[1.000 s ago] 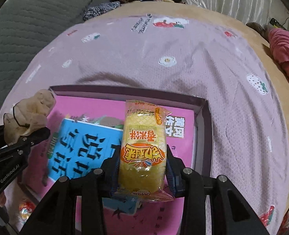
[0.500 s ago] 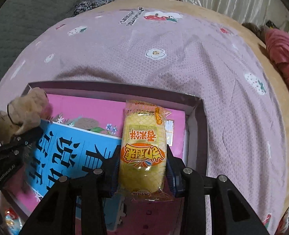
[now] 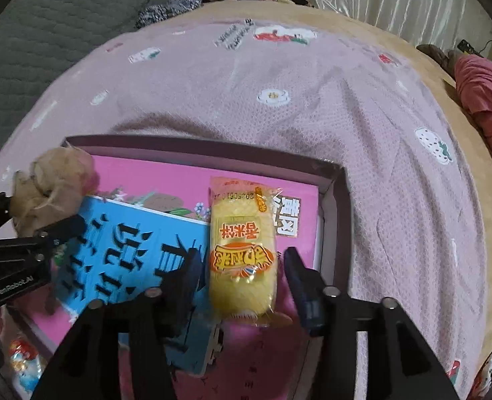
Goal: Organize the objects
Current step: 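Release the pouch onto the book with left tool while right releases cake, then withdraw both tools and move toward the blue packet and chocolate egg, then grasp the blue snack packet with left tool while right grasps chocolate egg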
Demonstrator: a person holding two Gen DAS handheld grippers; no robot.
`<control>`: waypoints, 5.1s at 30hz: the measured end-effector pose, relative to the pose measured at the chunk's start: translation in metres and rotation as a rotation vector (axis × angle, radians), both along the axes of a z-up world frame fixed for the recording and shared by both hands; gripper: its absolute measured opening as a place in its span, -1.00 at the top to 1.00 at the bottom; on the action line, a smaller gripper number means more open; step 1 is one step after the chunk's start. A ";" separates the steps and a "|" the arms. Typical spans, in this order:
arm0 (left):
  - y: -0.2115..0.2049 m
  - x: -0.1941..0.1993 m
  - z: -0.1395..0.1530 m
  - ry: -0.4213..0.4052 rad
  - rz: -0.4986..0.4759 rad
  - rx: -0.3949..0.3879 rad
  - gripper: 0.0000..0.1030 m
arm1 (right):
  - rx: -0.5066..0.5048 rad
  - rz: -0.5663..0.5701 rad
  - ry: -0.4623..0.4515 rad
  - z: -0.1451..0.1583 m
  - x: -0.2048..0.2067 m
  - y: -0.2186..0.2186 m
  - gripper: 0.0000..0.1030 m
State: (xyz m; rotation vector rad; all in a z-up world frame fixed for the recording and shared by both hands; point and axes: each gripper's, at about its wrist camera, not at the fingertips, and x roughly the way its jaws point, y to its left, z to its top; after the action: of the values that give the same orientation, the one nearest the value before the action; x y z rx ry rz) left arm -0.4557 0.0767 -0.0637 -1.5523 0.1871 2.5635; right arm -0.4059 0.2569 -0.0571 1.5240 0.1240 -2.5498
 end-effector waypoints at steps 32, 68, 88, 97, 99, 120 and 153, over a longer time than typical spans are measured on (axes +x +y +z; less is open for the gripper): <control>-0.010 0.115 0.101 0.123 -0.004 -0.035 -0.62 | 0.025 0.014 0.142 0.118 0.116 0.003 -0.72; 0.013 0.306 0.160 0.205 -0.015 -0.071 -0.62 | 0.052 0.075 0.300 0.200 0.305 0.000 -0.93; 0.050 0.365 0.128 0.197 -0.075 -0.058 -0.62 | 0.070 0.059 0.265 0.165 0.352 0.025 -0.93; 0.066 0.376 0.116 0.182 -0.099 -0.049 -0.62 | 0.078 0.055 0.252 0.152 0.362 0.031 -0.93; 0.071 0.376 0.114 0.182 -0.103 -0.046 -0.62 | 0.081 0.052 0.250 0.151 0.364 0.033 -0.93; 0.100 0.370 0.082 0.122 -0.136 -0.046 -0.62 | 0.086 0.012 0.204 0.127 0.360 0.064 -0.93; 0.103 0.377 0.025 0.192 -0.307 0.024 -0.62 | 0.073 -0.026 0.093 0.057 0.333 0.076 -0.93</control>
State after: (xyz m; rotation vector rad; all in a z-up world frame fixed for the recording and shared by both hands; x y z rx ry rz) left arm -0.0782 0.1795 -0.0385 -1.1632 0.3819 2.4534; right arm -0.0724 0.3332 -0.0005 1.4416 0.2129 -2.6651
